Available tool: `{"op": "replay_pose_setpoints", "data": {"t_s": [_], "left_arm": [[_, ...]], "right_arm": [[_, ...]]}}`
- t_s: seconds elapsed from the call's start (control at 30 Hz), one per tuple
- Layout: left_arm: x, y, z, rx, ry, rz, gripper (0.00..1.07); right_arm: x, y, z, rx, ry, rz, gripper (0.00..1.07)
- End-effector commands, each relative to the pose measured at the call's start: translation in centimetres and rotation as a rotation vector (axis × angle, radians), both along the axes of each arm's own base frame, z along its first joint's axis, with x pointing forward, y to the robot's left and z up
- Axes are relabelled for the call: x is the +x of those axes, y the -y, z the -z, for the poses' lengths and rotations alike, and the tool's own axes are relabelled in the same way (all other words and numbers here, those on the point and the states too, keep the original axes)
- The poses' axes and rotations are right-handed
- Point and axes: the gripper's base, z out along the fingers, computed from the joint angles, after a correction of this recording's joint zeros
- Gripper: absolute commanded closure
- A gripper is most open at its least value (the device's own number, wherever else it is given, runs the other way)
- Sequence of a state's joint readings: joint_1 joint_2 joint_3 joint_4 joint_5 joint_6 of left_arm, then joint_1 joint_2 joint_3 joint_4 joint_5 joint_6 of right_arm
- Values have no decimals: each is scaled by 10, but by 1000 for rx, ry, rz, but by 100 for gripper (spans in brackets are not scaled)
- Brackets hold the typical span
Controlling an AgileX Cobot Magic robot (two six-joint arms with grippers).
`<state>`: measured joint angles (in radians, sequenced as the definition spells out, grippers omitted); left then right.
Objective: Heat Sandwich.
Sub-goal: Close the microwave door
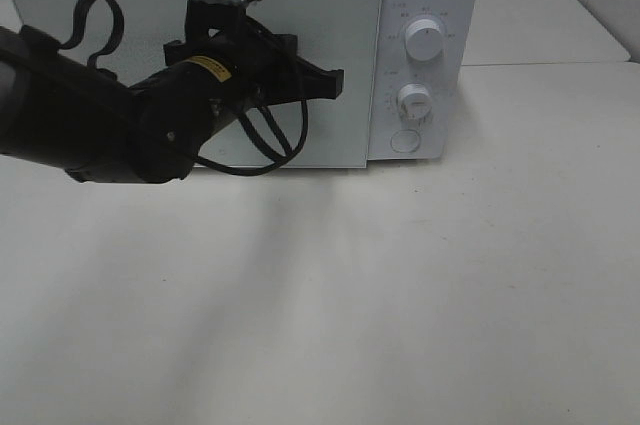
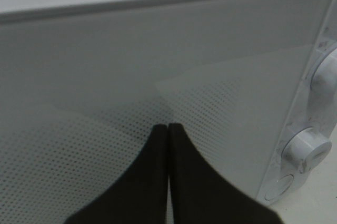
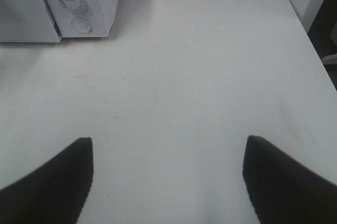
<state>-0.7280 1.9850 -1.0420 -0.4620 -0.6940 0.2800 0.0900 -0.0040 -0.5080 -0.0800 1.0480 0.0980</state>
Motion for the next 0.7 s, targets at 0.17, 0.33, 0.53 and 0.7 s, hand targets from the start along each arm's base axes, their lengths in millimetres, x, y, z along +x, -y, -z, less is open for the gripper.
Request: {"op": "replay_pose_setpoints", "data": {"t_s": [0.17, 0.33, 0.53, 0.7], "left_arm": [[27, 0, -7, -17, 44, -118, 107], [33, 5, -7, -10, 37, -114, 107], [33, 5, -7, -8, 29, -110, 107], [32, 6, -8, -6, 31, -106, 107]], "right_arm": [[-3, 0, 0, -5, 34, 3, 32], [-3, 0, 0, -5, 34, 3, 32], [-3, 0, 0, -5, 34, 3, 32], [-3, 0, 0, -5, 34, 3, 32]]}}
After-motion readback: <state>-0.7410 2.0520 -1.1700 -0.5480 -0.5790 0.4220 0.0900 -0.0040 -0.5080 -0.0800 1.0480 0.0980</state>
